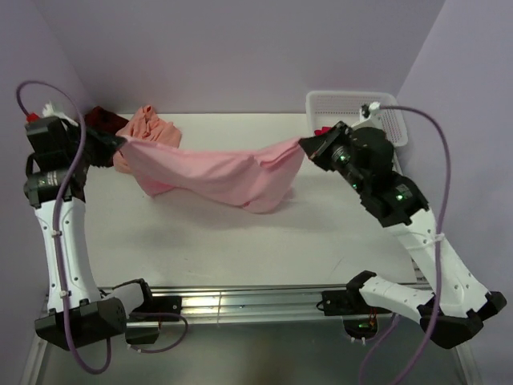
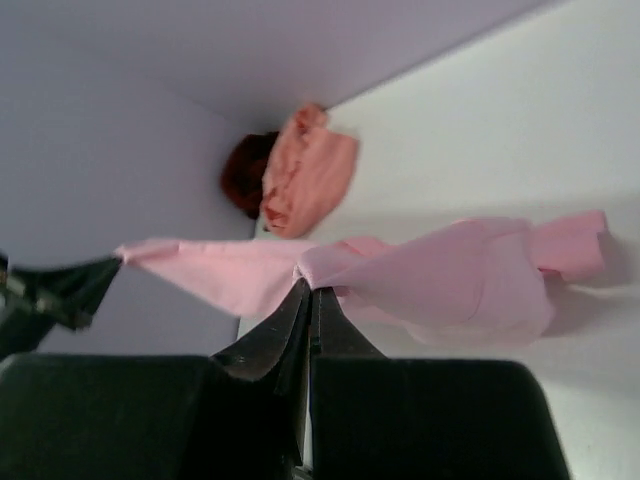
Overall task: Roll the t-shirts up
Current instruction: Flatten the tshirt
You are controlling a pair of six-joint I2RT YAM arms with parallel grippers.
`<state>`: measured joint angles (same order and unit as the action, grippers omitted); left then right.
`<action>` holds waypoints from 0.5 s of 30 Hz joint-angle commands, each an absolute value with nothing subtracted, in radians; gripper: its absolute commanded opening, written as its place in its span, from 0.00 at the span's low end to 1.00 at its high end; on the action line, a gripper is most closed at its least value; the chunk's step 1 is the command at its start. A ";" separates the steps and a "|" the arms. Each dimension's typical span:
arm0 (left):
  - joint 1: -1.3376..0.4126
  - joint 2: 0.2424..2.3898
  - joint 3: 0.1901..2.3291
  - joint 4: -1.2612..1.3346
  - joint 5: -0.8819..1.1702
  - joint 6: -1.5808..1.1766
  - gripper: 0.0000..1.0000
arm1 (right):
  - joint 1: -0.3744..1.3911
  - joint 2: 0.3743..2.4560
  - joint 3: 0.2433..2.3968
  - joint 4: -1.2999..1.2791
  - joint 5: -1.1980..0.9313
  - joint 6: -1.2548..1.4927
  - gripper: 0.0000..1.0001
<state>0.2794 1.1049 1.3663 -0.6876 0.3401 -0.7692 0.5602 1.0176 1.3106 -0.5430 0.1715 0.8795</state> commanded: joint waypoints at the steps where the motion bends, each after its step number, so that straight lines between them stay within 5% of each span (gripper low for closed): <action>1: 0.276 1.121 1.658 -0.773 0.399 -0.790 0.00 | 0.555 1.000 1.489 -0.563 -0.018 0.583 0.00; 4: 0.223 1.096 1.828 -0.804 0.298 -0.781 0.00 | 0.555 0.956 1.609 -0.551 -0.040 0.519 0.00; 15: 0.201 0.833 1.746 -0.538 0.275 -0.903 0.00 | 0.554 0.764 1.747 -0.388 -0.065 0.365 0.00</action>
